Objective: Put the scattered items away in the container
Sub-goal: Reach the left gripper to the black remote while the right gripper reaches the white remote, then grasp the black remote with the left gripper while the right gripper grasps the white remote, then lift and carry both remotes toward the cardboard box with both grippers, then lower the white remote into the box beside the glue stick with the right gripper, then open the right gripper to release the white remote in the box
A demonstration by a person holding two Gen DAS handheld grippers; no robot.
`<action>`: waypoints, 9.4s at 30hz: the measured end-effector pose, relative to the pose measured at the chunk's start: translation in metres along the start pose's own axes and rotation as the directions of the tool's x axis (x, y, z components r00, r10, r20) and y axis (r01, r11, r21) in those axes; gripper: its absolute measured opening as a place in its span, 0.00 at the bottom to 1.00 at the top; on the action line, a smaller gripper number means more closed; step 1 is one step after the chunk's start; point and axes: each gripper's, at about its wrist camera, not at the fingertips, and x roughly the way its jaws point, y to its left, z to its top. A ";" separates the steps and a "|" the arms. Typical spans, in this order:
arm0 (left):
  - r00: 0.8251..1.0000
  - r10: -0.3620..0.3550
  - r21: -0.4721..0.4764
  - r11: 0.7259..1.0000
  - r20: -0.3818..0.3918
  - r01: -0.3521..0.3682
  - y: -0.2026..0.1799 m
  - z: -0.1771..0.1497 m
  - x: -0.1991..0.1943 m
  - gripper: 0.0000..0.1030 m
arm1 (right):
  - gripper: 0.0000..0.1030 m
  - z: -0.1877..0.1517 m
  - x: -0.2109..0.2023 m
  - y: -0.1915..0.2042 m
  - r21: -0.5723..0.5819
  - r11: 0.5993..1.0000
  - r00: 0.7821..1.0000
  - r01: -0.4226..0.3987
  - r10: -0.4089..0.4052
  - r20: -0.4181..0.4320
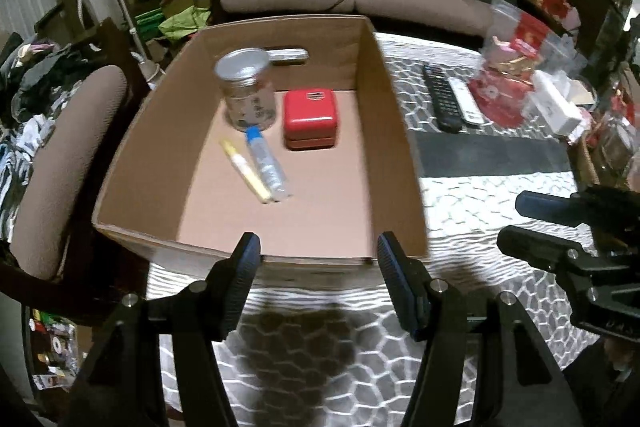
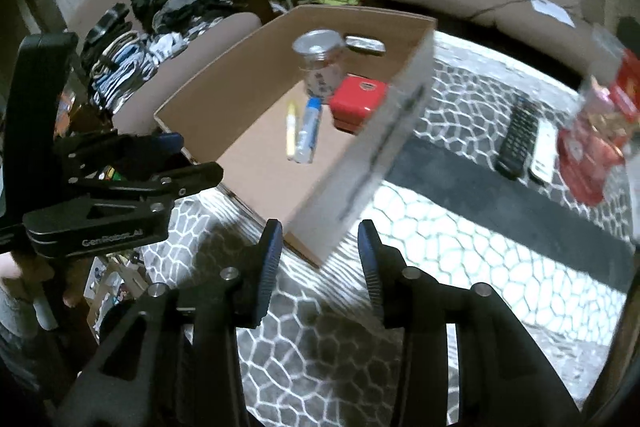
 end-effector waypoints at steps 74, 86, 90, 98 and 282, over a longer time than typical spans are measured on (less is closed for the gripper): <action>1.000 -0.015 0.092 0.996 -0.016 0.017 -0.206 0.084 0.249 0.47 | 0.76 -0.103 -0.009 -0.299 0.469 0.879 0.969 0.084 -0.182 0.167; 0.996 -0.064 0.098 0.993 -0.065 0.070 -0.164 -0.041 0.174 0.47 | 0.76 -0.073 0.013 -0.270 0.406 0.904 0.965 0.130 -0.209 0.158; 0.992 -0.103 0.095 0.989 -0.076 0.110 -0.153 -0.059 0.162 0.48 | 0.76 -0.020 0.052 -0.267 0.347 0.918 0.964 0.193 -0.244 0.109; 0.992 -0.112 0.074 0.991 -0.054 0.116 -0.152 -0.067 0.159 0.48 | 0.68 0.050 0.135 -0.307 0.394 0.876 0.954 0.278 -0.299 -0.007; 0.994 0.050 -0.084 0.995 -0.092 -0.058 0.144 0.080 0.102 0.48 | 0.45 0.146 0.292 0.009 -0.139 0.943 0.850 0.303 -0.333 -0.407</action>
